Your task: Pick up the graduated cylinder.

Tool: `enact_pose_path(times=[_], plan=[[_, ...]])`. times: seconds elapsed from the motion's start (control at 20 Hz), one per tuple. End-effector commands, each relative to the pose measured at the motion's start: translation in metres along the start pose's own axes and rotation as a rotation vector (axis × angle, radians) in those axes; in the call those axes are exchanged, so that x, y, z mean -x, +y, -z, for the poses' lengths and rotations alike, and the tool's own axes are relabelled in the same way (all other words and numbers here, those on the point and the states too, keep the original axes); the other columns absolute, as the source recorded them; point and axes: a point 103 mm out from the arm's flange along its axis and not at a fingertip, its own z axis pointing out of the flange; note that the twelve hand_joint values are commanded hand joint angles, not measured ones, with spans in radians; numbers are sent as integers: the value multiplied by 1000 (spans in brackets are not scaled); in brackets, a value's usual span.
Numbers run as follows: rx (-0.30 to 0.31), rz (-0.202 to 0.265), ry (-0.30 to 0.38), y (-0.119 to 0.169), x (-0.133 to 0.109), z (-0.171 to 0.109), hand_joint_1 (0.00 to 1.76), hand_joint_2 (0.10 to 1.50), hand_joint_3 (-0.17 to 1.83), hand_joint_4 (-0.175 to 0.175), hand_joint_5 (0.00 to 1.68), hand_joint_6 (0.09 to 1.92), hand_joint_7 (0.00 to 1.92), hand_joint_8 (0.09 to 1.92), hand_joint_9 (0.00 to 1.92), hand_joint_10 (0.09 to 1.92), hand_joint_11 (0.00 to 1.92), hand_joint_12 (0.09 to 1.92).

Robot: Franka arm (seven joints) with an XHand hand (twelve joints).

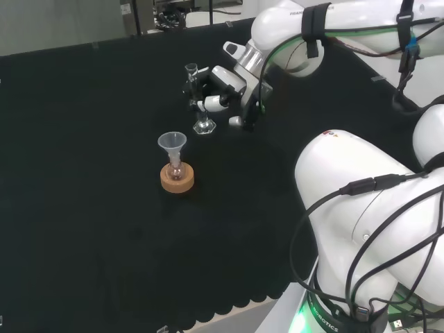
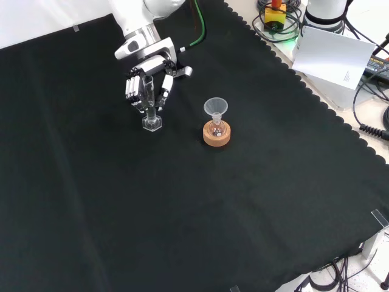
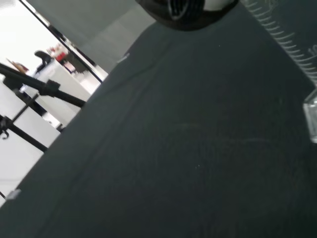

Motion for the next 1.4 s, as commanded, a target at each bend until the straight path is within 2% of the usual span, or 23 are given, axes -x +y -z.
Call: enact_pose_path(times=[0.05,0.1,0.2,0.35,0.45,0.7,0.8,0.9,1.2,1.4], plan=[[-61,-1,-106,-4,-13,21,1342,1094,11,-166,961,991,907,1061,1238,590,853,1146],[-70,-6,-126,-5,-15,24,1362,1091,7,-171,963,994,886,1074,1200,709,844,1156],[-80,-20,-145,-9,-20,29,1376,1092,2,-175,960,1003,862,1096,1165,811,844,1162],[-82,-35,-152,-16,-28,35,1279,1121,0,-175,941,1042,951,1054,1250,474,944,1067],[-89,-34,-161,-20,-34,37,1261,1128,0,-175,934,1055,963,1053,1305,317,1017,1002],[-113,-27,-191,-28,-51,44,1256,1132,0,-175,927,1065,962,1060,1340,229,1100,943],[-131,-26,-209,-32,-58,47,1338,1103,9,-175,945,1029,887,1099,1226,606,1122,911],[-148,-28,-229,-37,-64,50,1370,1099,3,-175,946,1024,849,1127,1169,783,1128,904],[-194,-51,-297,-55,-83,62,1381,1098,0,-175,945,1024,839,1131,1148,851,1134,901],[-268,-67,-351,-67,-93,66,1382,1097,0,-175,947,1021,844,1125,1146,854,1133,898]])
